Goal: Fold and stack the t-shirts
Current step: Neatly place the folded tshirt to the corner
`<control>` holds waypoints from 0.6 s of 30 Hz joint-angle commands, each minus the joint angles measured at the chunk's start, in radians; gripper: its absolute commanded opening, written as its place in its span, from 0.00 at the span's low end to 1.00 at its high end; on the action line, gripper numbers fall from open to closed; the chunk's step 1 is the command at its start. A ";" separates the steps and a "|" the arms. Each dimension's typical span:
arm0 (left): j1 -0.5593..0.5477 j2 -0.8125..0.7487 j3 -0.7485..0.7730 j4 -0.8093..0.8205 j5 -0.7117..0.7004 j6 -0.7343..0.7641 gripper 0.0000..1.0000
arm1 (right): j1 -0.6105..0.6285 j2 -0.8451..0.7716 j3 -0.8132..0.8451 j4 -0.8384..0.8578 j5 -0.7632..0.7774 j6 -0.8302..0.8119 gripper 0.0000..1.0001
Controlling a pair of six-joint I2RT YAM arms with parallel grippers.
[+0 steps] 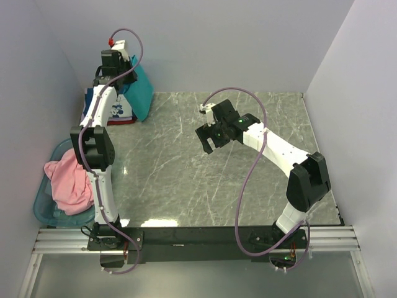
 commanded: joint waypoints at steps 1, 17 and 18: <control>-0.001 -0.097 0.064 0.016 0.012 0.013 0.00 | -0.004 -0.025 0.036 -0.003 0.005 -0.002 0.96; 0.060 -0.114 0.053 0.008 0.026 0.027 0.00 | -0.003 -0.006 0.053 -0.008 -0.004 0.003 0.97; 0.071 -0.102 0.052 0.007 0.027 0.028 0.00 | -0.001 -0.006 0.051 -0.009 -0.006 0.003 0.97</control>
